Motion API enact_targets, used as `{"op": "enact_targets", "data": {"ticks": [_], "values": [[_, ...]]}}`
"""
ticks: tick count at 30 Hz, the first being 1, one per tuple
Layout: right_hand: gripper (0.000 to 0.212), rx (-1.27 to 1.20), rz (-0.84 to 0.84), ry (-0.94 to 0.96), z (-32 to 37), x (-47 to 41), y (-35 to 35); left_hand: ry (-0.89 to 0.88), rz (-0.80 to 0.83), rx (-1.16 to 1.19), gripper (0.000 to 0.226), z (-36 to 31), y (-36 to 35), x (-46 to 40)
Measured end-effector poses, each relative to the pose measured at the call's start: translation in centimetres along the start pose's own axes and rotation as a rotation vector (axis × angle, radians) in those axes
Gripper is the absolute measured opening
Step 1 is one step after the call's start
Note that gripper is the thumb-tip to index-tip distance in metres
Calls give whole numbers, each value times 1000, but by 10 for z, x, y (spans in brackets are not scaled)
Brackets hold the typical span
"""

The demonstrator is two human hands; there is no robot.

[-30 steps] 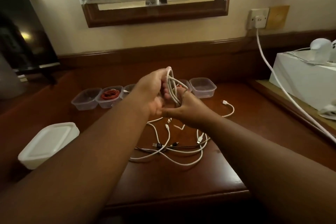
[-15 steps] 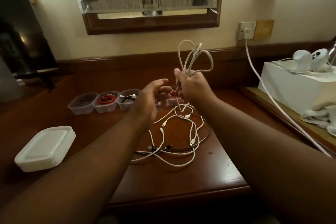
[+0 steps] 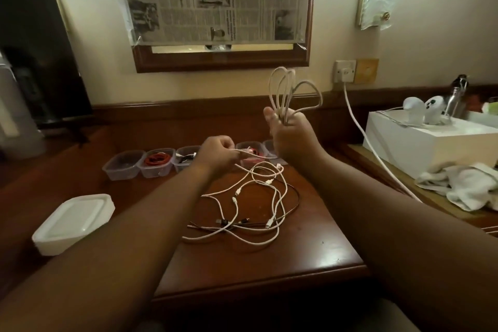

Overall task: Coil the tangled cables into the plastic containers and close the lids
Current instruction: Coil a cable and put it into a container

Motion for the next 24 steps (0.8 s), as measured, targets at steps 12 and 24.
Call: {"op": "enact_targets", "data": {"ticks": [12, 24], "values": [[48, 352, 368, 110, 2, 17, -43, -48, -59, 288, 30, -67, 13, 4], [27, 73, 303, -175, -15, 20, -60, 59, -240, 803, 9, -45, 8, 12]]}}
Point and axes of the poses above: each hand's wrist, its own x-axis away from the middle knuckle, its own y-axis out of the back of the hand, z = x × y, the point moved 7 cm from there along -x, towards the middle knuckle, and after that the axes turned 13 degrees about x, right-handed, at the moved point
